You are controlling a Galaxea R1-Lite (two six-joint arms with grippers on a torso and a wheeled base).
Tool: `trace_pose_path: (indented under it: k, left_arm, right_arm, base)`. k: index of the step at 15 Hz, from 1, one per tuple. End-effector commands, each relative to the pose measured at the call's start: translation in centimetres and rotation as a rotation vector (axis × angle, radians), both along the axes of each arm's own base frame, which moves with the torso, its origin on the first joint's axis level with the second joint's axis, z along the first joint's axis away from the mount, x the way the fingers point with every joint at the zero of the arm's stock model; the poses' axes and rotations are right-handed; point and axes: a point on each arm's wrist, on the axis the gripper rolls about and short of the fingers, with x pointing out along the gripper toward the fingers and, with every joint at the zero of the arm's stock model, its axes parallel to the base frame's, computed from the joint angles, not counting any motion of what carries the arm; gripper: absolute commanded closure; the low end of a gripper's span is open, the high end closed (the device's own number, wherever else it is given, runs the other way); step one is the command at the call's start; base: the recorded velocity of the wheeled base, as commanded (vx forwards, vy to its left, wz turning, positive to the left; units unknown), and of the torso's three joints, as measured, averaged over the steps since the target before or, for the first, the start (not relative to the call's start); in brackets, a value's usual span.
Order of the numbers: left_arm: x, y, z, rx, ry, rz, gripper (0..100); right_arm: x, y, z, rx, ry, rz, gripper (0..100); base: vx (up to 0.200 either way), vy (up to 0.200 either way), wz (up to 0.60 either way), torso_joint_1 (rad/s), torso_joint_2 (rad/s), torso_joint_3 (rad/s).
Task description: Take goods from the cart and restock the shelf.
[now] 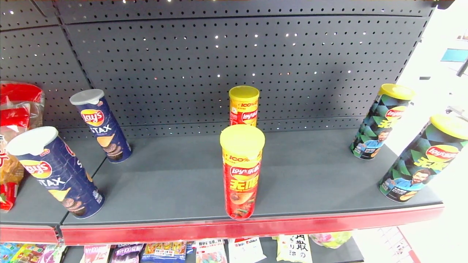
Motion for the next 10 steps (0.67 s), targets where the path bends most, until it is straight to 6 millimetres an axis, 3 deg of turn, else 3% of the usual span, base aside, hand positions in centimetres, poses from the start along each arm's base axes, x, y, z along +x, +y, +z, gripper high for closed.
trace_pose_path:
  k: [1, 3, 4, 5, 7, 10]
  left_arm:
    - [-1.7, -0.3, -4.2, 0.048, -0.099, -0.039, 0]
    - [-0.9, -0.2, -4.1, 0.056, -0.179, -0.071, 0]
    - [-0.1, -0.1, -5.7, 0.081, -0.286, -0.198, 0]
    - [0.6, -0.1, -7.1, 0.130, -0.301, -0.218, 0]
    - [1.7, -0.2, -7.8, 0.158, -0.427, -0.244, 0]
    - [1.8, -0.2, -7.9, 0.114, -0.446, -0.215, 0]
  right_arm:
    - [0.6, 0.3, -1.4, 0.015, -0.094, 0.122, 0]
    - [1.5, 0.4, -2.8, -0.017, -0.162, 0.212, 0]
    - [1.6, 0.4, -2.7, -0.011, -0.187, 0.211, 0]
    - [1.6, 0.4, -2.8, 0.010, -0.183, 0.207, 0]
    - [1.6, 0.3, -2.9, 0.016, -0.170, 0.153, 0]
    - [1.6, 0.2, -2.9, 0.017, -0.168, 0.142, 0]
  base:
    - [0.000, 0.000, 0.00, 0.000, 0.00, 0.000]
    - [0.000, 0.000, 0.00, 0.000, 0.00, 0.000]
    - [0.000, 0.000, 0.00, 0.000, 0.00, 0.000]
    - [0.000, 0.000, 0.00, 0.000, 0.00, 0.000]
    - [0.000, 0.000, 0.00, 0.000, 0.00, 0.000]
    - [0.000, 0.000, 0.00, 0.000, 0.00, 0.000]
